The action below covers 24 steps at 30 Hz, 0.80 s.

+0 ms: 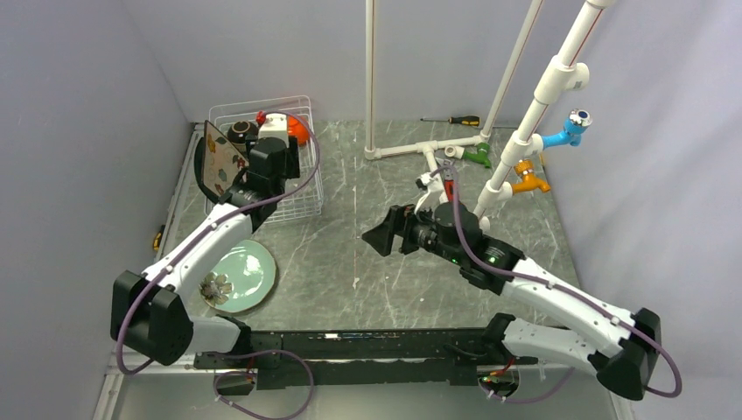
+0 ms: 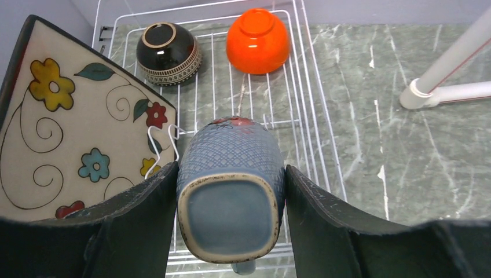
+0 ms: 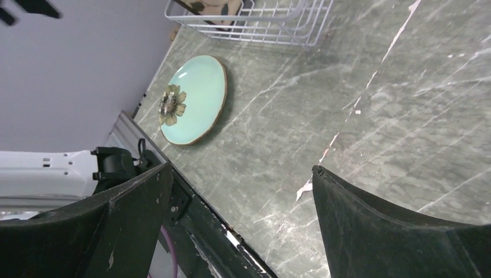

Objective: Load the mixed dishes into the dish rack

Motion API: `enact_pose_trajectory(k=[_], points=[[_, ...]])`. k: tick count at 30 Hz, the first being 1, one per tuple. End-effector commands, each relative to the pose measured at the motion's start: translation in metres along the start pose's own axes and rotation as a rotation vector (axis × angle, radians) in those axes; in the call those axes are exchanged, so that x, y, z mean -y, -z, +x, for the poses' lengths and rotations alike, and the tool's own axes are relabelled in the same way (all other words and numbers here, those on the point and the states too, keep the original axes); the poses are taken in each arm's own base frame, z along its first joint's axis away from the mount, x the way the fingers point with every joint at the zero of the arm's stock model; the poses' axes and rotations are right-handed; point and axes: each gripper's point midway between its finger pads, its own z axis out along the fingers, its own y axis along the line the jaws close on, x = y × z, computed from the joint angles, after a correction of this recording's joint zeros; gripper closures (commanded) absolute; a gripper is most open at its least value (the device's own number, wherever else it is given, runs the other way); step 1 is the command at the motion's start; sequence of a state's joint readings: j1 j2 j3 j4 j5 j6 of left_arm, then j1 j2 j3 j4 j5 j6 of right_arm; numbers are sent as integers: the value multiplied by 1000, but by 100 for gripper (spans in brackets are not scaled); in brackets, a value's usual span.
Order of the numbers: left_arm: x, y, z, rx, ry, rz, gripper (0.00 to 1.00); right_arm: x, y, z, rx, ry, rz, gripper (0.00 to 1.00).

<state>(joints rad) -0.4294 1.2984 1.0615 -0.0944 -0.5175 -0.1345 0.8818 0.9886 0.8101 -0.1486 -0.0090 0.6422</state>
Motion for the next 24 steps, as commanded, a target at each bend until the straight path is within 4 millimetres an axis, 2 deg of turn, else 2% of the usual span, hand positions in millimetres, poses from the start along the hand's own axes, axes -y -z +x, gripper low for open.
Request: enact_pose_trajectory(k=[1,7,11,15,18,24], points=[[-9,-20,-24,49,44,-31,100,-3,27,-23,100,58,1,8],[-30,-75,-20,-19,128,-19,100,7,48,-36,171,92,51,8],[-53,-118,-21,-56,34,-127,100,9,55,-38,191,99,57,7],[-51,-156,-14,-120,-15,-125,100,13,56,-37,193,97,74,8],[-46,-175,-6,-162,-16,-119,100,16,56,-38,191,104,97,8],[-49,-198,10,-243,10,-191,100,19,53,-43,189,120,129,7]])
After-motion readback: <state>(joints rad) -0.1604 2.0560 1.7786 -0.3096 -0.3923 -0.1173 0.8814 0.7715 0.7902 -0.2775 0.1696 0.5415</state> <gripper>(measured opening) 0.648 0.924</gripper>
